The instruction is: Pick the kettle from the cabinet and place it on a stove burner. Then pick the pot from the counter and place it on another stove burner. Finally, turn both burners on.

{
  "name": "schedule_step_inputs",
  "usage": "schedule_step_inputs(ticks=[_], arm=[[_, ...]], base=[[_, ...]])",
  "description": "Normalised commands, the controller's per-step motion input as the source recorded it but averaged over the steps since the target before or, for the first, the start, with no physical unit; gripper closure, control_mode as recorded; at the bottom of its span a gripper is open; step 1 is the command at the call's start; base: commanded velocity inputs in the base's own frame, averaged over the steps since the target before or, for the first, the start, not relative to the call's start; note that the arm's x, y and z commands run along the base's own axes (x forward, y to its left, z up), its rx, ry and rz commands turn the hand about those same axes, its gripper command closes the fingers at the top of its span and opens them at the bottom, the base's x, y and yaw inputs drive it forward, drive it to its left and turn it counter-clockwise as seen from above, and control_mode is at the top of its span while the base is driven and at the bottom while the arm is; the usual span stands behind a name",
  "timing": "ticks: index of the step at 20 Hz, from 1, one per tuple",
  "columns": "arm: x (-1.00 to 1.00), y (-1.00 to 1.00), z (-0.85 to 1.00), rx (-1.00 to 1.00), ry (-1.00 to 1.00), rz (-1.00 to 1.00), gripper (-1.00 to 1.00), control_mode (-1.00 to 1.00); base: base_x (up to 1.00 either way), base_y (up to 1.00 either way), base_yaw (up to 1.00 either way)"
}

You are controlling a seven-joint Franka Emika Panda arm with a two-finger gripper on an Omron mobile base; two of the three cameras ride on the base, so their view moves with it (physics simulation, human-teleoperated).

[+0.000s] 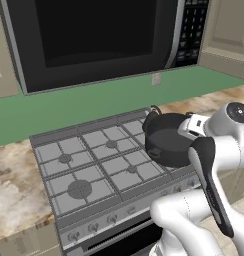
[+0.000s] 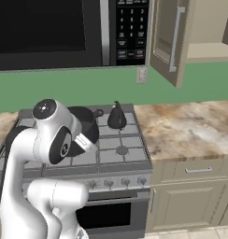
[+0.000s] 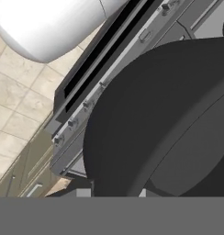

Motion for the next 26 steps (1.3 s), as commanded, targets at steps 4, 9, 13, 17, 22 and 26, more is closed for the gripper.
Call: schedule_step_inputs(ticks=[4, 9, 13, 17, 22, 26], arm=[[0.0, 0.0, 0.0, 0.0, 0.0, 0.0, 1.0, -1.0], [0.07, 0.0, 0.0, 0.0, 0.0, 0.0, 1.0, -1.0], [0.23, -0.05, 0.0, 0.0, 0.0, 0.0, 1.0, -1.0], [0.32, -0.18, 0.0, 0.02, 0.0, 0.0, 1.0, -1.0], [0.34, -0.1, 0.0, 0.0, 0.03, 0.0, 1.0, -1.0], [0.26, -0.02, -0.03, 0.0, 0.03, 0.0, 1.0, -1.0]], base=[[0.0, 0.0, 0.0], [0.0, 0.0, 0.0], [0.0, 0.0, 0.0], [0.0, 0.0, 0.0], [0.0, 0.0, 0.0], [0.0, 0.0, 0.0]])
